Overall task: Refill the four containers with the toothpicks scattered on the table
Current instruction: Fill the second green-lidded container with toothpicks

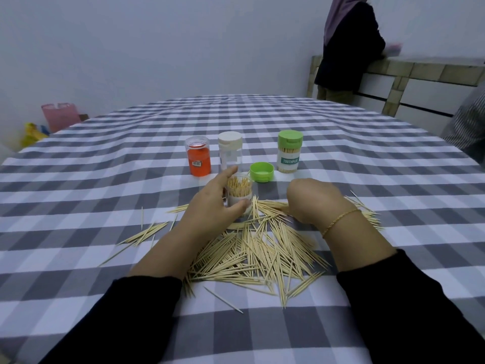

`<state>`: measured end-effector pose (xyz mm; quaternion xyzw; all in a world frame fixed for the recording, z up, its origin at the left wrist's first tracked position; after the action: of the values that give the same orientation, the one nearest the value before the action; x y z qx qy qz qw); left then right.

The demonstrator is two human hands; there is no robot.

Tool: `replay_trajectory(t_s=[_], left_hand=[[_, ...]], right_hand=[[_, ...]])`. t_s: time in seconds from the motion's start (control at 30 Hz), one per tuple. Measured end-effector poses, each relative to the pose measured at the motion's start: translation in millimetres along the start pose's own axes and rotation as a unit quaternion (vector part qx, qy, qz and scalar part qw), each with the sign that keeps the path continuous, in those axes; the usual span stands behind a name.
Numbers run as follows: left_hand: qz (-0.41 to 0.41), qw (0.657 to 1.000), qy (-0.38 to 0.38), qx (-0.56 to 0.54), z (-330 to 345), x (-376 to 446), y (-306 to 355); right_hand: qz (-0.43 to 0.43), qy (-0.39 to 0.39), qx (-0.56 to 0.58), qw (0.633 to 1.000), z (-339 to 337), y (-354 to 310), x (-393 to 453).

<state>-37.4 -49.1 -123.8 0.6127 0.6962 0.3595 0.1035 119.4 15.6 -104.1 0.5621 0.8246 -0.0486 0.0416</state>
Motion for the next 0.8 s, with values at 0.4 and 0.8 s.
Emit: replay_trajectory(t_s=[0.4, 0.8], left_hand=[[0.002, 1.0, 0.001, 0.002, 0, 0, 0], [0.004, 1.0, 0.0, 0.002, 1, 0, -1]], right_hand=[[-0.016, 0.081, 0.181, 0.98, -9, 11, 19], [-0.095, 0.107, 0.634, 0.76, -14, -1, 19]])
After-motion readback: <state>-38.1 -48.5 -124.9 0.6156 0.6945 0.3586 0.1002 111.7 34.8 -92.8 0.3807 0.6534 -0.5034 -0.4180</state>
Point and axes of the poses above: each hand's wrist, its own x-axis towards the middle knuckle, its own z-axis out of the palm, y = z × x, the point moved 7 cm from there along x, towards the middle knuckle, and after that the axes turned 6 degrees about x, right-handed, at the moved point
